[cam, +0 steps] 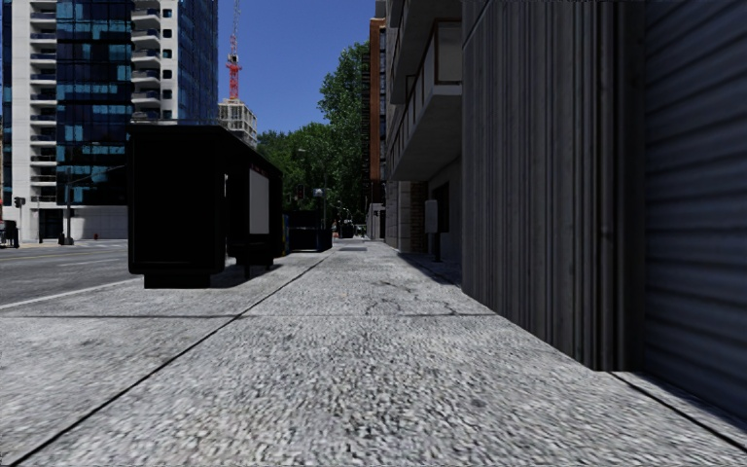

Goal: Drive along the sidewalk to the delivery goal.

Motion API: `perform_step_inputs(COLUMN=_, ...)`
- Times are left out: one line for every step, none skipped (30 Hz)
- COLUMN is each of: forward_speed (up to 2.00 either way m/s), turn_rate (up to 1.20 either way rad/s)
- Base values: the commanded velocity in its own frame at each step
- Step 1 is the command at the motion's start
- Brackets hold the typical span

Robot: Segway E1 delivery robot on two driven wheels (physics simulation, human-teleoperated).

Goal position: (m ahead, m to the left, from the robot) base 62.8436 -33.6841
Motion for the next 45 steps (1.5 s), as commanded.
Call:
perform_step_inputs(forward_speed=2.0, turn_rate=0.0)
perform_step_inputs(forward_speed=2.0, turn_rate=0.0)
perform_step_inputs(forward_speed=2.0, turn_rate=0.0)
perform_step_inputs(forward_speed=2.0, turn_rate=0.0)
perform_step_inputs(forward_speed=2.0, turn_rate=0.0)
perform_step_inputs(forward_speed=2.0, turn_rate=0.0)
perform_step_inputs(forward_speed=2.0, turn_rate=0.0)
perform_step_inputs(forward_speed=2.0, turn_rate=0.0)
perform_step_inputs(forward_speed=2.0, turn_rate=0.0)
perform_step_inputs(forward_speed=2.0, turn_rate=0.0)
perform_step_inputs(forward_speed=2.0, turn_rate=0.0)
perform_step_inputs(forward_speed=2.0, turn_rate=0.0)
perform_step_inputs(forward_speed=2.0, turn_rate=0.0)
perform_step_inputs(forward_speed=2.0, turn_rate=0.0)
perform_step_inputs(forward_speed=2.0, turn_rate=0.0)
perform_step_inputs(forward_speed=2.0, turn_rate=0.0)
perform_step_inputs(forward_speed=2.0, turn_rate=0.0)
perform_step_inputs(forward_speed=2.0, turn_rate=0.0)
perform_step_inputs(forward_speed=2.0, turn_rate=0.0)
perform_step_inputs(forward_speed=2.0, turn_rate=0.0)
perform_step_inputs(forward_speed=2.0, turn_rate=0.0)
perform_step_inputs(forward_speed=2.0, turn_rate=0.0)
perform_step_inputs(forward_speed=2.0, turn_rate=0.0)
perform_step_inputs(forward_speed=2.0, turn_rate=0.0)
perform_step_inputs(forward_speed=2.0, turn_rate=0.0)
perform_step_inputs(forward_speed=2.0, turn_rate=0.0)
perform_step_inputs(forward_speed=2.0, turn_rate=0.0)
perform_step_inputs(forward_speed=2.0, turn_rate=0.0)
perform_step_inputs(forward_speed=2.0, turn_rate=0.0)
perform_step_inputs(forward_speed=2.0, turn_rate=0.0)
perform_step_inputs(forward_speed=2.0, turn_rate=0.0)
perform_step_inputs(forward_speed=2.0, turn_rate=0.0)
perform_step_inputs(forward_speed=2.0, turn_rate=0.0)
perform_step_inputs(forward_speed=2.0, turn_rate=0.0)
perform_step_inputs(forward_speed=2.0, turn_rate=0.0)
perform_step_inputs(forward_speed=2.0, turn_rate=0.0)
perform_step_inputs(forward_speed=2.0, turn_rate=0.0)
perform_step_inputs(forward_speed=2.0, turn_rate=0.0)
perform_step_inputs(forward_speed=2.0, turn_rate=0.0)
perform_step_inputs(forward_speed=2.0, turn_rate=0.0)
perform_step_inputs(forward_speed=2.0, turn_rate=0.0)
perform_step_inputs(forward_speed=2.0, turn_rate=0.0)
perform_step_inputs(forward_speed=2.0, turn_rate=0.0)
perform_step_inputs(forward_speed=2.0, turn_rate=0.0)
perform_step_inputs(forward_speed=2.0, turn_rate=0.0)
